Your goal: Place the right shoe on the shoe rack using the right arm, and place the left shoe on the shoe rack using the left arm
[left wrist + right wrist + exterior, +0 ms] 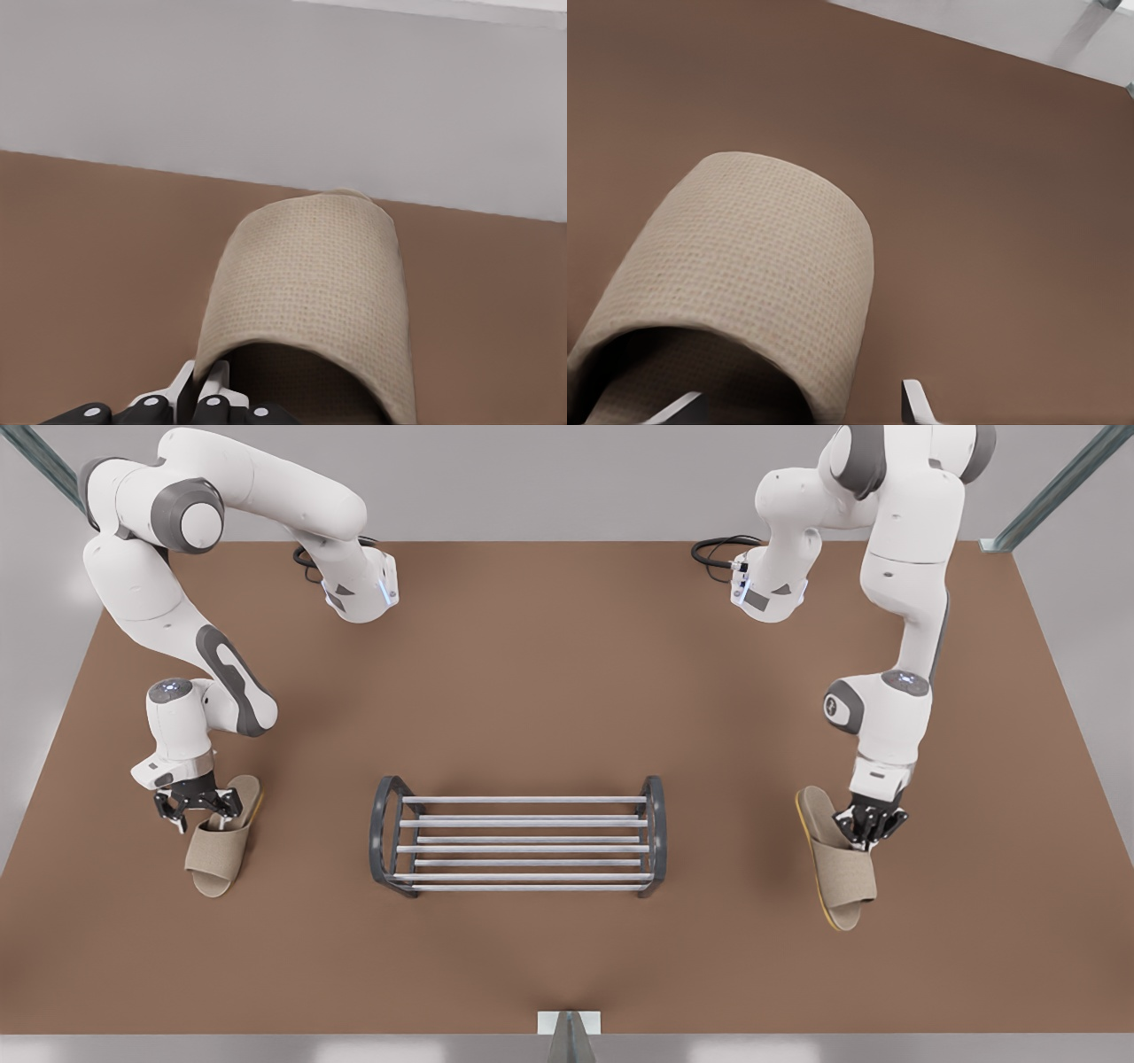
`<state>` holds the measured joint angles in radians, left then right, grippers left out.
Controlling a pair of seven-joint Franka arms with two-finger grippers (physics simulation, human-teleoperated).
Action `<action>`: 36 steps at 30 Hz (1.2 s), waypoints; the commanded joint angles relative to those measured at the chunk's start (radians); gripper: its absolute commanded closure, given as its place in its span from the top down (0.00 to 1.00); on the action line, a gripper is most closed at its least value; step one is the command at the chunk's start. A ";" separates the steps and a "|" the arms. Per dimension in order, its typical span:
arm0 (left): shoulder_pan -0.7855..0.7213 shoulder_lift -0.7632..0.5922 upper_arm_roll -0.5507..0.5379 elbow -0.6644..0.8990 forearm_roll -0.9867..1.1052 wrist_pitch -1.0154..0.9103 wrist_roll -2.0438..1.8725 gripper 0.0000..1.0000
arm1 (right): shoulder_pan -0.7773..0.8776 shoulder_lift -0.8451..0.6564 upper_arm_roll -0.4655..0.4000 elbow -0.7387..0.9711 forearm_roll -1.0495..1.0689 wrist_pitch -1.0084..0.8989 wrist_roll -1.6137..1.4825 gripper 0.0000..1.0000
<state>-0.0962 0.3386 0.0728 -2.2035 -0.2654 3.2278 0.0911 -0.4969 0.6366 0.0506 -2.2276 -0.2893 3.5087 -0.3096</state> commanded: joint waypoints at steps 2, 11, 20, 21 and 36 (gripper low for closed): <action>-0.022 -0.041 0.004 0.056 -0.011 -0.307 -0.071 0.21 | 0.000 0.000 0.000 0.002 0.002 0.000 0.007 0.71; -0.091 -0.128 -0.008 0.298 0.295 -0.714 -0.404 0.21 | -0.002 0.006 0.006 0.002 0.005 0.000 0.012 0.72; -0.316 -0.118 -0.008 0.419 0.449 -0.835 -0.737 0.21 | -0.009 0.005 0.043 0.000 0.012 0.000 0.093 0.83; -0.362 -0.112 -0.007 0.426 0.517 -0.836 -0.850 0.21 | -0.009 0.005 0.043 0.002 0.012 0.000 0.101 0.89; -0.639 0.171 0.009 0.794 0.729 -1.100 -1.423 0.21 | -0.009 0.005 0.058 0.005 0.015 0.000 0.210 0.36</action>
<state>-0.7286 0.5035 0.0805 -1.4125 0.4490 2.1768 -0.7909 -0.5021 0.6422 0.1029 -2.2230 -0.2764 3.5105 -0.1929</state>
